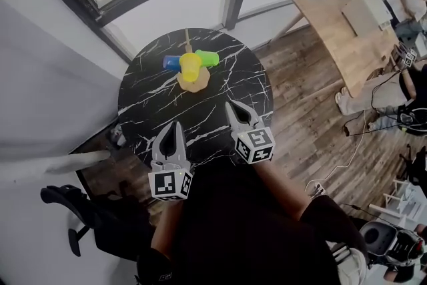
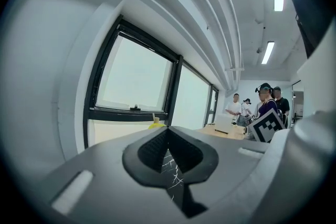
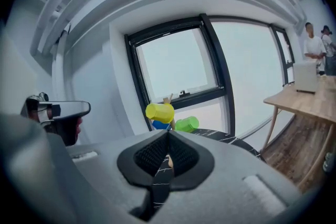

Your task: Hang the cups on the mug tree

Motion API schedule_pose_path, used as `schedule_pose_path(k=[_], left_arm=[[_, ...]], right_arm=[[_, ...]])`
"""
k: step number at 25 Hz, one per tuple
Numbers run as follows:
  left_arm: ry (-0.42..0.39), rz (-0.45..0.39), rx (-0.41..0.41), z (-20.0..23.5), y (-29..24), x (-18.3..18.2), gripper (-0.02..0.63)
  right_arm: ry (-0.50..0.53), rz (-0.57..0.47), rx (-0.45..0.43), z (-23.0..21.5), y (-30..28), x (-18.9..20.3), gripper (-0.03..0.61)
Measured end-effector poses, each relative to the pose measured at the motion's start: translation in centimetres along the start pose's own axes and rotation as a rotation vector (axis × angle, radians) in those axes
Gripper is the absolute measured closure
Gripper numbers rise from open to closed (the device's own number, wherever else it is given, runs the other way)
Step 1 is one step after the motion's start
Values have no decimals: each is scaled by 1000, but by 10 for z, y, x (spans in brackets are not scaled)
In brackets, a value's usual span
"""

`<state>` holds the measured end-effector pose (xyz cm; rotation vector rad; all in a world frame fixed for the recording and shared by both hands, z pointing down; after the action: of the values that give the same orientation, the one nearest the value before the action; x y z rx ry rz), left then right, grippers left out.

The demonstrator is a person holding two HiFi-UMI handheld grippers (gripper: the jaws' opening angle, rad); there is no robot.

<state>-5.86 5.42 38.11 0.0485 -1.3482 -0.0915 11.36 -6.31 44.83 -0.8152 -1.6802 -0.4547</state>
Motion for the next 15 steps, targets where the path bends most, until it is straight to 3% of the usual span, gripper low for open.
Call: schedule_pose_path(k=[7,15], left_arm=[[18,3,28,8,16,1,614],[23,-6,52,11,19,-2,614]], right_arm=[[109,-8,-33,39,32,2,581],[108,-27,-36,53,36,0,582]])
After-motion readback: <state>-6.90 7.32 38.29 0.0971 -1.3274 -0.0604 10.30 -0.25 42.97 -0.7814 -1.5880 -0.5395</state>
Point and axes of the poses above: the fingertips, and each gripper's own axes: y backward along the fingers, z to its left, x out of its underside, the point moved 6 cm from there along y, backward along the fingers, and after that the axes turned 13 degrees about -z, right-handed, at the moved point
